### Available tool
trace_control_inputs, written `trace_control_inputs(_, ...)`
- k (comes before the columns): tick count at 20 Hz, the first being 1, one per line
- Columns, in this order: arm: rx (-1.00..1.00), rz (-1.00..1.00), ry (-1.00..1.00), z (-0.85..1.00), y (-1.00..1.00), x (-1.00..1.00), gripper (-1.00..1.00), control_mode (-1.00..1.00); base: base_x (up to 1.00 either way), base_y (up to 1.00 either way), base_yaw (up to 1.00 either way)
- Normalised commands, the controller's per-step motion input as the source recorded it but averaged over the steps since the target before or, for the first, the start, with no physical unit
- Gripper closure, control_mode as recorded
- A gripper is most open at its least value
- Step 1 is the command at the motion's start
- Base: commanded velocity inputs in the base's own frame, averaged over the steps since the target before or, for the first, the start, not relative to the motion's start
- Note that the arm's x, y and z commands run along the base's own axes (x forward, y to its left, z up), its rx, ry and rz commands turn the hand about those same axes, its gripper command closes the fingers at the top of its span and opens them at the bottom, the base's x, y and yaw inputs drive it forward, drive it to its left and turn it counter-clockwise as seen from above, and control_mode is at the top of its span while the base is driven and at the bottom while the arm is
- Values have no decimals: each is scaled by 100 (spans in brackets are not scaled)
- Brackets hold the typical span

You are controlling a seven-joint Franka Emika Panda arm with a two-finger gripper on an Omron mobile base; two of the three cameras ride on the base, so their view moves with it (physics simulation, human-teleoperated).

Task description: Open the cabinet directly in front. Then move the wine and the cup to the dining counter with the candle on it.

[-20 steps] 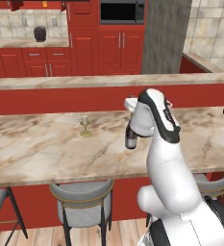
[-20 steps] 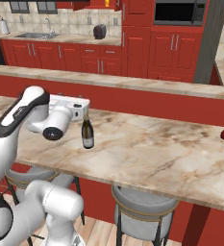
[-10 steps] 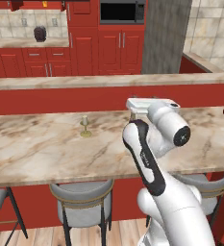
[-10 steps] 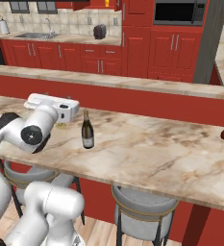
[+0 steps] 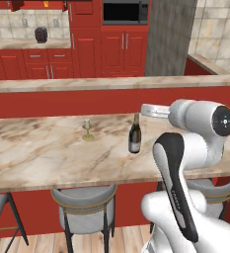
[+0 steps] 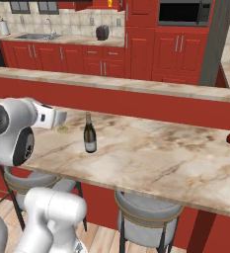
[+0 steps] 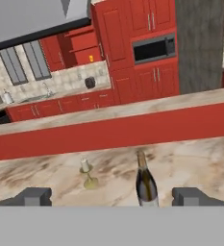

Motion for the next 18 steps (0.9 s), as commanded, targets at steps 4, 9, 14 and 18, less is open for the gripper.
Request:
trace_control_inputs(4,0,8,22,-7,0,-100,-100,-100,0,0,0)
trace_control_inputs(9,-1,1,1,-7,0,-38,-100,-100,0,0,0)
trace_control_inputs(14,0,0,0,0,0,0,-100,-100,0,0,0)
trace_control_inputs(18,0,0,0,0,0,0,-100,-100,0,0,0)
